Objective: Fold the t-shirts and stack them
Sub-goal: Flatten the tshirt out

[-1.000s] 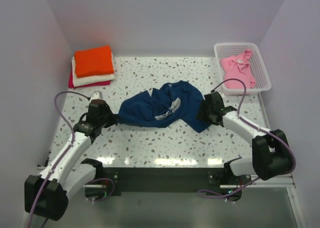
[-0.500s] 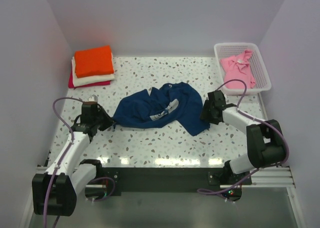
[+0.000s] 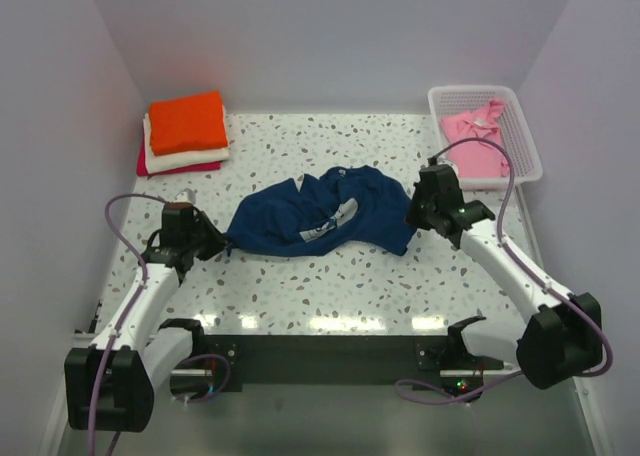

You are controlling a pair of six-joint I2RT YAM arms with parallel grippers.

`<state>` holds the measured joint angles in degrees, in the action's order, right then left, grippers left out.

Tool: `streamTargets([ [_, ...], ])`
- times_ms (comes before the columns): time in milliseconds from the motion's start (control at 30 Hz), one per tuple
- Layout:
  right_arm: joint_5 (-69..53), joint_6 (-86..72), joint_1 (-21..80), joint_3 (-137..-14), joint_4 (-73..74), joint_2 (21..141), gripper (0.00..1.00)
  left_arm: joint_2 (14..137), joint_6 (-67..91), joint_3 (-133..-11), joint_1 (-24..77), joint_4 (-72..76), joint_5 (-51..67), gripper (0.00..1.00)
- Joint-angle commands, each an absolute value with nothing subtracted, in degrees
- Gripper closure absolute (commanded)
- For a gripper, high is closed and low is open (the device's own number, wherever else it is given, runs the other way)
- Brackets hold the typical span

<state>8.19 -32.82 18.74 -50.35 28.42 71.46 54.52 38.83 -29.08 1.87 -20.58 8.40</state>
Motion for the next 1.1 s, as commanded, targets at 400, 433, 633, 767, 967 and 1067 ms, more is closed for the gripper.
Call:
streamTargets([
  [400, 20.9, -33.9, 24.8, -48.8, 34.4, 69.5, 0.43, 56.9, 35.0, -32.3, -1.4, -18.2, 9.7, 1.0],
  [433, 20.7, -34.0, 24.7, -48.4, 33.9, 71.0, 0.43, 57.0, 34.9, -32.6, -1.7, -18.2, 9.8, 1.0],
  [633, 16.0, -35.0, 20.3, -44.3, 28.9, 75.2, 0.47, 57.0, 34.1, -33.0, -2.9, -18.5, 10.7, 1.0],
  [767, 13.9, -35.5, 15.5, -41.9, 27.2, 76.0, 0.52, 56.6, 34.1, -32.3, -3.0, -18.5, 11.7, 1.0],
  [967, 13.7, -36.5, 14.7, -39.2, 24.7, 78.4, 0.52, 56.4, 34.3, -31.6, -3.0, -18.0, 12.6, 1.0],
  [1067, 11.9, -37.2, 14.8, -38.3, 22.2, 80.8, 0.52, 56.3, 34.5, -31.3, -3.0, -17.8, 12.9, 1.0],
])
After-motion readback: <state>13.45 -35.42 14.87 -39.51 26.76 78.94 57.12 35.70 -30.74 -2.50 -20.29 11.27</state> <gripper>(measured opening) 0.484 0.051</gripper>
